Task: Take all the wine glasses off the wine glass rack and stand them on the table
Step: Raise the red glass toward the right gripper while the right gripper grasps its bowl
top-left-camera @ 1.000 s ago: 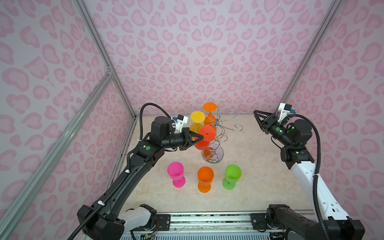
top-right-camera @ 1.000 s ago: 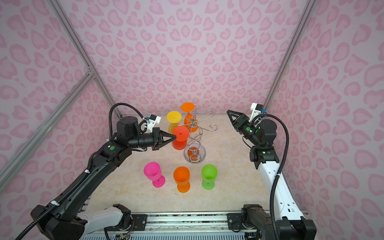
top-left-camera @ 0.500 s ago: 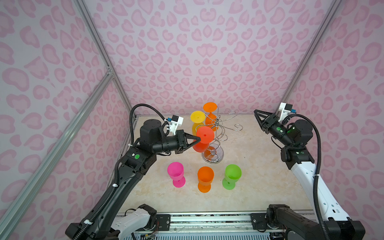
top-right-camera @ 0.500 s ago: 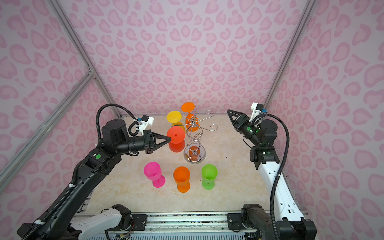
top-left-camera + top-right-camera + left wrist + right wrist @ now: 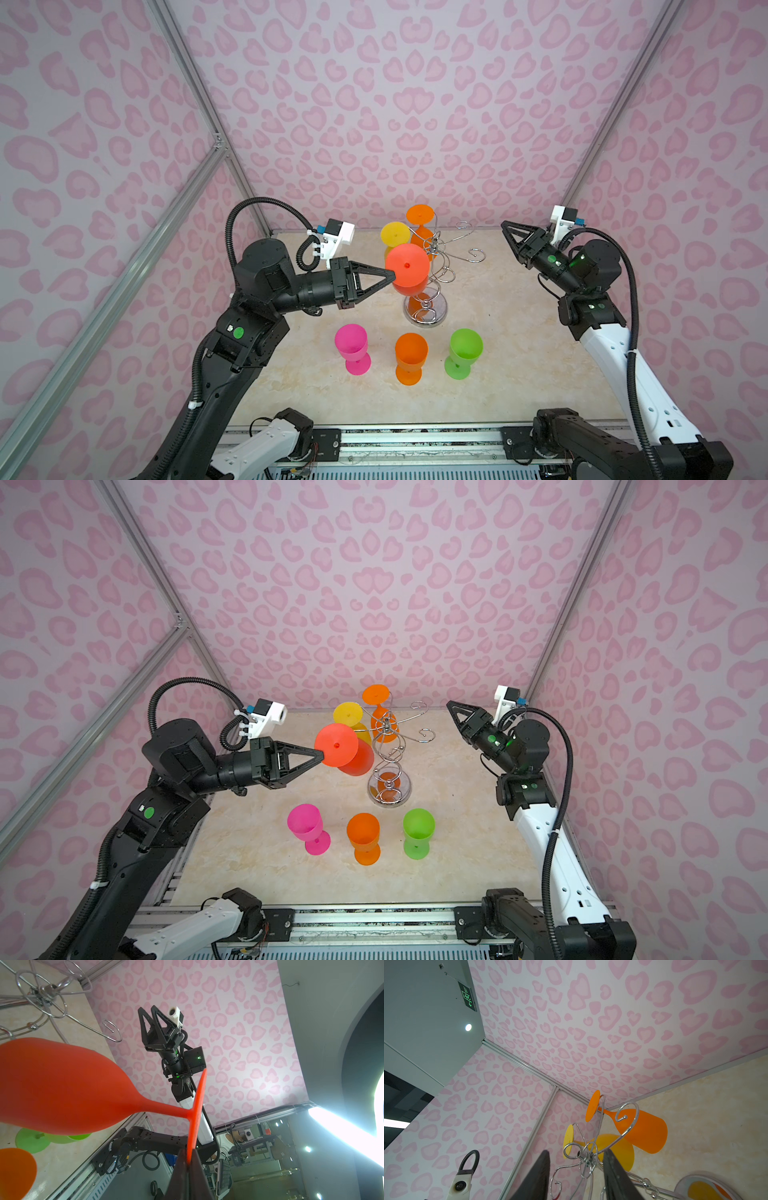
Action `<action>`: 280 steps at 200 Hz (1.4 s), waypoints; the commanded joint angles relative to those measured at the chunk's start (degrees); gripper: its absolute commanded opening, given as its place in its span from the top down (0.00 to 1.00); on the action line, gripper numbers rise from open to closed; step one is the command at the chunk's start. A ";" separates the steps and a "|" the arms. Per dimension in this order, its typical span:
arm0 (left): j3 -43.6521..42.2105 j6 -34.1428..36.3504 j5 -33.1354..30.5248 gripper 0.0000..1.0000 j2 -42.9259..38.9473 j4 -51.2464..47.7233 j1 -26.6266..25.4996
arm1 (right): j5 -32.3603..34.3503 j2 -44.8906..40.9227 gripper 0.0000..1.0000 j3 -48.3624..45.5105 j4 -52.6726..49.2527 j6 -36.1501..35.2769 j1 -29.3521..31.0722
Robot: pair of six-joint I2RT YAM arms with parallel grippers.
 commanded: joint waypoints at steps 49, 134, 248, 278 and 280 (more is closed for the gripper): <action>6.69 0.02 -0.03 0.98 4.40 13.43 0.04 | -2.56 -0.07 0.56 0.58 6.84 -0.57 3.61; -1.30 -17.73 -0.28 0.98 10.36 46.36 0.09 | -6.62 7.18 0.51 2.16 25.74 4.61 10.20; -10.70 -31.46 -4.15 0.98 14.84 71.53 -0.13 | -7.84 13.16 0.50 0.14 44.43 14.35 11.15; -11.18 -33.75 -4.42 0.98 16.46 75.23 -0.15 | -8.32 13.79 0.50 0.31 44.83 14.39 11.78; -11.14 -33.86 -4.42 0.98 16.58 75.42 -0.10 | -8.33 13.85 0.50 0.32 44.86 14.38 11.80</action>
